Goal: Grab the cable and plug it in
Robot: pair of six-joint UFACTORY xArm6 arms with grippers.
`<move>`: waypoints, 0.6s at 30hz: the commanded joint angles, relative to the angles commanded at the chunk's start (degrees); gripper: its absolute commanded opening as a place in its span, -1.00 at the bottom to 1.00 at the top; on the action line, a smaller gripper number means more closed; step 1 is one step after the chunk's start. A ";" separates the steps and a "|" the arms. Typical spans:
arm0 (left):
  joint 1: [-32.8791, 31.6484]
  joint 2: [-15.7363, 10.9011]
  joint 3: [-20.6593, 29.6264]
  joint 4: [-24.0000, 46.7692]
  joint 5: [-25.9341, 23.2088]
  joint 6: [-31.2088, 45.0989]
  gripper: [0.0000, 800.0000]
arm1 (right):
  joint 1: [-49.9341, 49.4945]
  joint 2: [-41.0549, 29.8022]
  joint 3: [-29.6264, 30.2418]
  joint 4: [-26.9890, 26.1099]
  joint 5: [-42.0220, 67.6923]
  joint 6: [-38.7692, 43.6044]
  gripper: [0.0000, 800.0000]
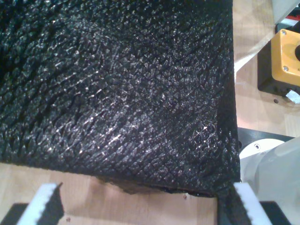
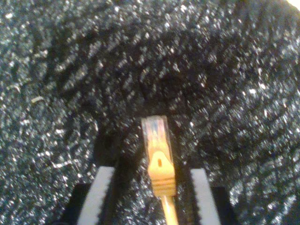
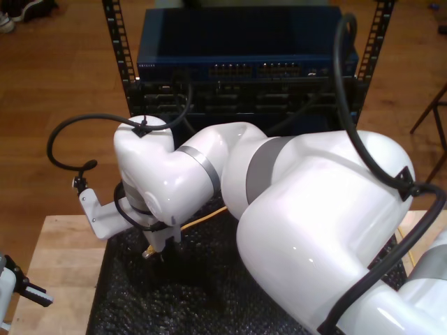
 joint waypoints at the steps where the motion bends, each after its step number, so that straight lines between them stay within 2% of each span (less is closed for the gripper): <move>1: 0.00 -0.09 0.00 0.09 0.09 0.00 1.00 | 0.00 0.00 0.18 -0.26 -0.62 -0.09 -0.15; 18: 0.00 0.00 -0.09 0.09 0.09 0.00 1.00 | 0.00 -0.09 0.53 -0.97 -1.41 -0.09 -0.28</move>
